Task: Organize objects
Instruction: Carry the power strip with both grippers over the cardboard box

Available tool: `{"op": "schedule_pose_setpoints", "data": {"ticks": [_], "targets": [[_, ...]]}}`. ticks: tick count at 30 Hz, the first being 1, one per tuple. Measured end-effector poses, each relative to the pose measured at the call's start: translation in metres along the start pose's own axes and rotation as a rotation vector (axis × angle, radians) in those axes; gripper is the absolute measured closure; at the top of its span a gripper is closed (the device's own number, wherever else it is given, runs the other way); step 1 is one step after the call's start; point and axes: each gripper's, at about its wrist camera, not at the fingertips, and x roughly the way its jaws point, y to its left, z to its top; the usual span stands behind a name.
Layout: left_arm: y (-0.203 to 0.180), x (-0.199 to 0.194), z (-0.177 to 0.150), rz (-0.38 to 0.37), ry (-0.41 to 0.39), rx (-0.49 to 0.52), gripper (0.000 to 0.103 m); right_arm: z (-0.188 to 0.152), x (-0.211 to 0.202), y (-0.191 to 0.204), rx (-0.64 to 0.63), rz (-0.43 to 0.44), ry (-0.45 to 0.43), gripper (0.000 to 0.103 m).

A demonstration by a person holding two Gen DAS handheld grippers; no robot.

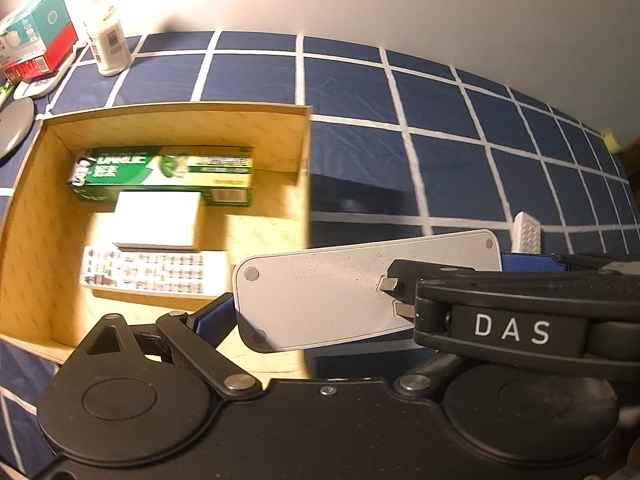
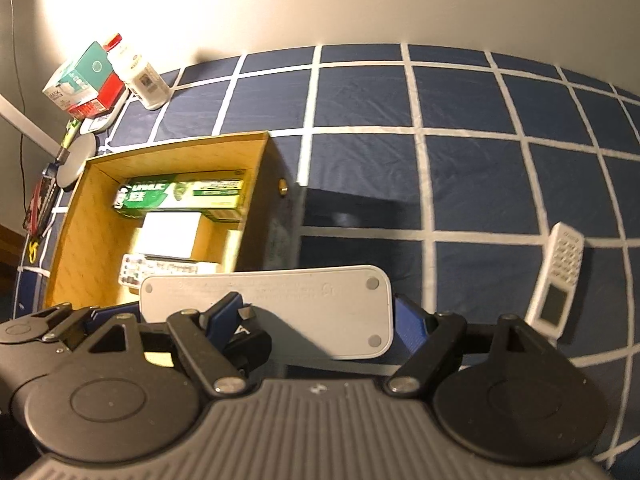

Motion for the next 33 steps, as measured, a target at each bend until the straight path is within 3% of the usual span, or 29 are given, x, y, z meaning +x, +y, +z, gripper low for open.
{"op": "schedule_pose_setpoints", "data": {"ticks": [11, 24, 33], "targets": [[0.07, -0.014, -0.004, 0.006, 0.025, 0.086, 0.008, -0.018, 0.018, 0.069, 0.094, 0.006, -0.015, 0.023], [0.151, -0.001, -0.01, 0.003, 0.088, 0.053, 0.008, -0.023, 0.061, 0.139, 0.09, 0.004, 0.048, 0.023], [0.185, 0.025, -0.014, 0.002, 0.155, 0.033, 0.008, -0.027, 0.101, 0.164, 0.099, 0.001, 0.114, 0.023]]}}
